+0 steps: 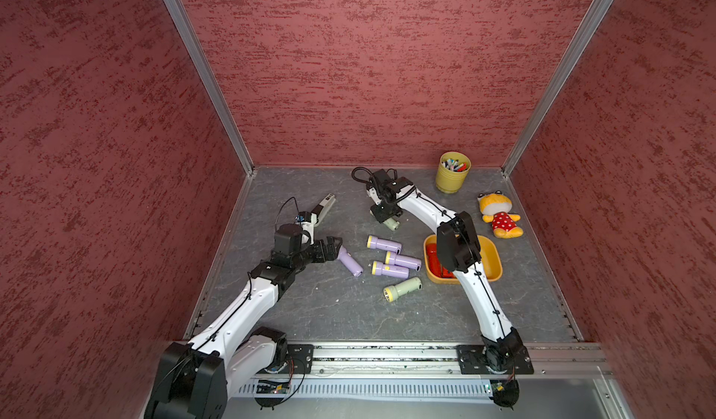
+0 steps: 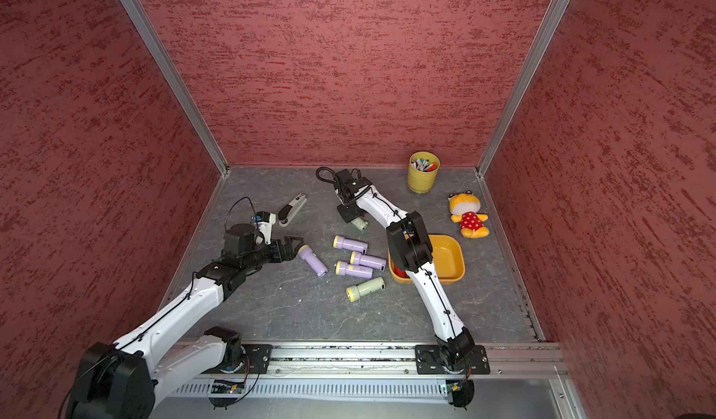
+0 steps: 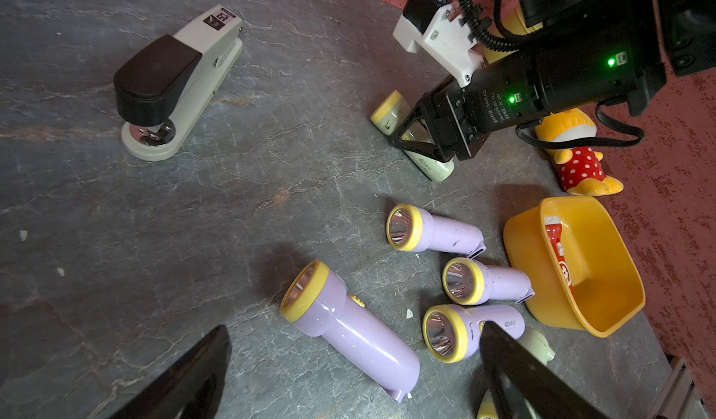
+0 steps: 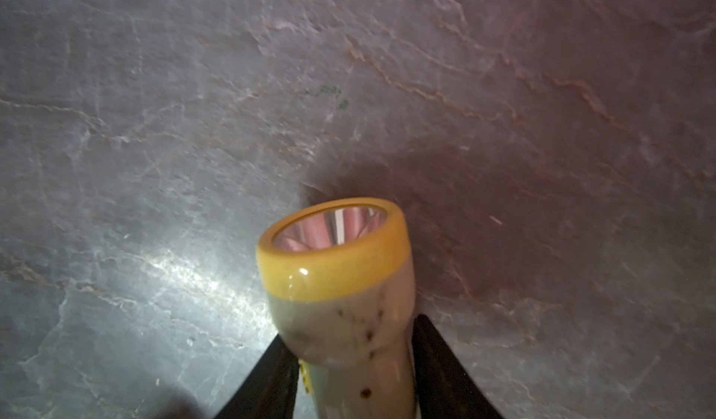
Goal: Put the flashlights into the storage boxes
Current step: Pick up the flashlight from the center of the board, then place the flashlight at the storage box.
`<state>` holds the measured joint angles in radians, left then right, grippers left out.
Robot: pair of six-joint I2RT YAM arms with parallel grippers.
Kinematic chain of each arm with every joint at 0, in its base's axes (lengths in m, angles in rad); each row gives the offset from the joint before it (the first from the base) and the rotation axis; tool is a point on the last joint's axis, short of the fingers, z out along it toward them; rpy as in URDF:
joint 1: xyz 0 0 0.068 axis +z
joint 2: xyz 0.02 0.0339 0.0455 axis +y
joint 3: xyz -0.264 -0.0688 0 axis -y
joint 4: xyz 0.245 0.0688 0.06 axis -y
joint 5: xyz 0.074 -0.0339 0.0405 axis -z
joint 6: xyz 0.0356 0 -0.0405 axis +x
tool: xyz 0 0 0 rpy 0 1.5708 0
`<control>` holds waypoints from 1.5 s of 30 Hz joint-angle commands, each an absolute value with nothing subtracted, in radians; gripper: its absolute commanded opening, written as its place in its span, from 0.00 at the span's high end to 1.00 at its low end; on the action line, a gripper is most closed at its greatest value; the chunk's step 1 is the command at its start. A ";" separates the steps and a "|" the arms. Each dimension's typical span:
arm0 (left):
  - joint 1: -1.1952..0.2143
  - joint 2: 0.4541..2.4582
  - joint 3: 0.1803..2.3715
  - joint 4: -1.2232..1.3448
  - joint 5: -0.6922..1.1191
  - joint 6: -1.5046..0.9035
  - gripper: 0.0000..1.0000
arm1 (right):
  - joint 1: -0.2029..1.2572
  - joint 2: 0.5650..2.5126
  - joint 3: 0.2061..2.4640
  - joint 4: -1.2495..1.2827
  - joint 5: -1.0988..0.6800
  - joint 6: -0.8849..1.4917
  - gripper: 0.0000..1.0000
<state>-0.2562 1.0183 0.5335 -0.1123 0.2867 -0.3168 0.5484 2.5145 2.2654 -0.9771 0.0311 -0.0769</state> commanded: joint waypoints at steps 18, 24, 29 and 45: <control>-0.381 1.085 0.658 -0.126 0.227 -0.248 0.00 | 0.546 2.393 2.206 -0.955 0.064 -0.098 0.65; -0.489 1.154 0.723 -0.096 0.190 -0.219 0.00 | 0.522 2.147 1.944 -0.874 0.082 -0.061 0.65; -0.583 1.272 0.806 -0.049 0.193 -0.202 0.00 | 0.452 1.887 1.627 -0.790 0.096 0.006 0.65; -0.710 1.454 0.907 0.026 0.237 -0.209 0.00 | 0.234 1.460 1.028 -0.719 0.164 0.236 0.65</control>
<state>-0.7036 1.4551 0.8993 -0.0132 0.2268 -0.2058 0.2436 1.4906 1.0481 -0.7589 0.1234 0.1684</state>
